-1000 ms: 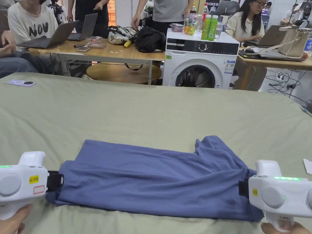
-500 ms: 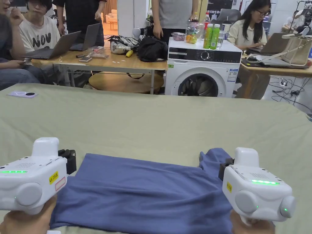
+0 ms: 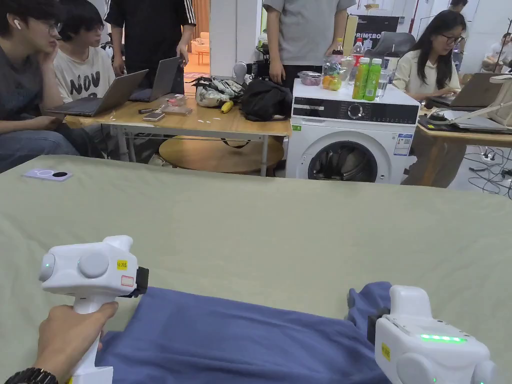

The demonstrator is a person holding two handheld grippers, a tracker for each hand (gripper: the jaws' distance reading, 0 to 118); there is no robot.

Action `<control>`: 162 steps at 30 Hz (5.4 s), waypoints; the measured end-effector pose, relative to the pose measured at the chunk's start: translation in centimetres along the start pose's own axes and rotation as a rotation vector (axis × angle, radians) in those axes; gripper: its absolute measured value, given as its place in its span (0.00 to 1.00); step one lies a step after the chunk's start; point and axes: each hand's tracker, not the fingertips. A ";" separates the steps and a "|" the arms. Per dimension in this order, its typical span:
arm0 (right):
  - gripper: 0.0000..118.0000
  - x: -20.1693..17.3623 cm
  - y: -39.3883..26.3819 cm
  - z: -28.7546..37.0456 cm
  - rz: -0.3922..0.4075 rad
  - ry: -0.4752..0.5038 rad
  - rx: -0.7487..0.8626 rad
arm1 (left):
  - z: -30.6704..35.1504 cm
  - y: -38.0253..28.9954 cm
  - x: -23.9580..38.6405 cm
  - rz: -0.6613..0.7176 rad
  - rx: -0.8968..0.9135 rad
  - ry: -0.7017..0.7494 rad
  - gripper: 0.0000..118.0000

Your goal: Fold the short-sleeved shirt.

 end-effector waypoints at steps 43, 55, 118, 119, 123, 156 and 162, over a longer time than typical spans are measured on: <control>0.50 10.7 6.8 -13.9 0.031 -0.072 -0.428 | 0.3 -0.6 1.3 -0.082 0.043 -0.027 0.00; 0.00 11.5 5.0 -17.4 0.028 -0.034 -0.472 | 0.7 -1.3 0.7 -0.046 0.046 -0.042 0.00; 0.43 8.4 -2.5 9.5 0.104 -0.123 -0.274 | 13.1 -14.7 -1.1 -0.031 0.108 -0.029 0.29; 0.43 7.8 -2.1 9.6 0.092 -0.118 -0.225 | 13.3 -14.5 -0.6 -0.035 0.152 -0.028 0.29; 0.43 5.3 -2.2 9.2 0.015 -0.063 -0.011 | 14.1 -14.6 1.6 -0.098 0.311 -0.014 0.29; 0.00 -9.3 -3.2 7.2 0.031 0.094 0.338 | 12.2 -16.0 -12.0 0.282 -0.061 -0.332 0.30; 0.00 -10.0 -3.6 7.2 0.059 0.116 0.316 | 8.7 -16.7 -14.7 0.443 -0.172 -0.467 0.58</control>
